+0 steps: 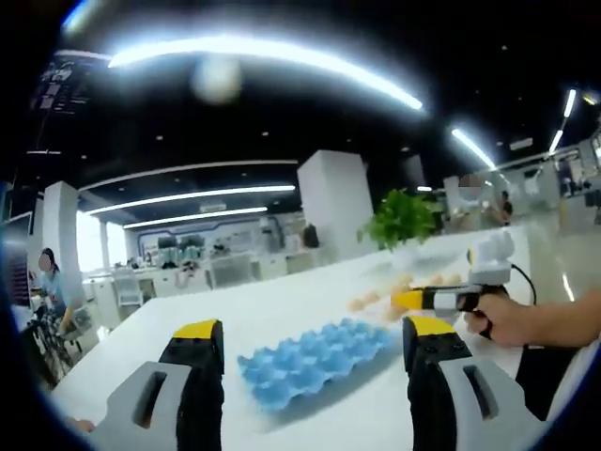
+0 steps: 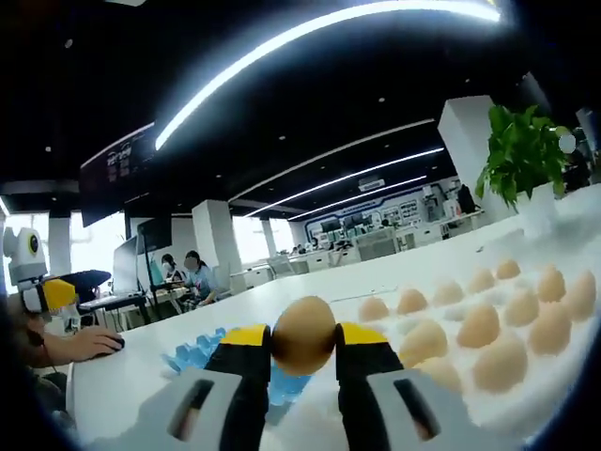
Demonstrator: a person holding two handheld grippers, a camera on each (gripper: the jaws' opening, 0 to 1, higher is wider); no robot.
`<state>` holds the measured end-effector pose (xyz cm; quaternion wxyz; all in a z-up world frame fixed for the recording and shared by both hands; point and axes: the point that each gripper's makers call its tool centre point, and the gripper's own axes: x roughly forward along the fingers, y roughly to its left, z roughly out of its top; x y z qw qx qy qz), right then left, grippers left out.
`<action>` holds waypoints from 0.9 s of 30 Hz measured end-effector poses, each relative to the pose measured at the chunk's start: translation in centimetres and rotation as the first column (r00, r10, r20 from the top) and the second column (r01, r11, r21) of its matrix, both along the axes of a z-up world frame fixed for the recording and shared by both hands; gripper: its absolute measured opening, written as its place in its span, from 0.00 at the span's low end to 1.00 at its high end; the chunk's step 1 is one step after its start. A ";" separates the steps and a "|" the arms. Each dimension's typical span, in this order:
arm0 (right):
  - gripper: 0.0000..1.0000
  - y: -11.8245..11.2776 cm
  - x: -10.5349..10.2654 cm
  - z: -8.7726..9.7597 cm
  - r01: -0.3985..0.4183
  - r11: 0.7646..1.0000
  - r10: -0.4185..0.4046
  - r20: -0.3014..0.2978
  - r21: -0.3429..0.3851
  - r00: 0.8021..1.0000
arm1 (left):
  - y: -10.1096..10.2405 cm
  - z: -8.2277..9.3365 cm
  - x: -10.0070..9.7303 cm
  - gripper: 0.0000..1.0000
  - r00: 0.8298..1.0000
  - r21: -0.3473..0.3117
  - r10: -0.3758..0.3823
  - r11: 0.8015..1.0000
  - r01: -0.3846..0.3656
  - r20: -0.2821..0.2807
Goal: Pick up the eggs on the table and place them into the egg tray on the table
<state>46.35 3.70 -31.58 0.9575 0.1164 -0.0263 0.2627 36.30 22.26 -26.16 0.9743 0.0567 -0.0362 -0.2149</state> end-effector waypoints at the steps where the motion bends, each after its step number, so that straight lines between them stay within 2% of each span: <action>1: 0.28 0.4 0.1 0.5 -0.008 1.000 0.008 0.008 0.000 1.000 | 0.1 0.0 0.0 0.88 1.000 -0.002 0.001 1.000 -0.001 -0.002; 7: 0.28 2.6 0.5 2.9 -0.048 0.999 0.047 0.047 0.009 0.998 | 0.7 0.0 0.0 1.00 1.000 -0.021 0.007 1.000 -0.007 -0.012; 11: 0.28 4.1 1.2 4.0 -0.064 0.998 0.063 0.060 0.013 0.996 | 1.4 0.2 0.0 1.00 1.000 -0.038 0.024 0.999 -0.025 -0.016; 12: 0.28 4.7 2.0 4.3 -0.069 0.997 0.068 0.058 0.018 0.996 | 1.5 0.3 -0.1 1.00 1.000 -0.045 0.025 0.999 -0.025 -0.016; 14: 0.28 5.4 2.6 4.4 -0.072 0.997 0.071 0.053 0.026 0.996 | 1.6 0.3 -0.1 1.00 1.000 -0.046 0.025 0.999 -0.026 -0.019; 20: 0.28 9.3 4.5 3.5 -0.127 0.990 0.127 0.008 0.055 0.992 | 2.1 -0.3 0.0 1.00 0.999 0.004 0.044 0.999 -0.043 -0.028; 27: 0.28 14.4 5.9 2.4 -0.200 0.980 0.201 -0.030 0.015 0.979 | 2.7 -0.7 0.0 1.00 0.997 0.024 0.061 0.998 -0.060 -0.039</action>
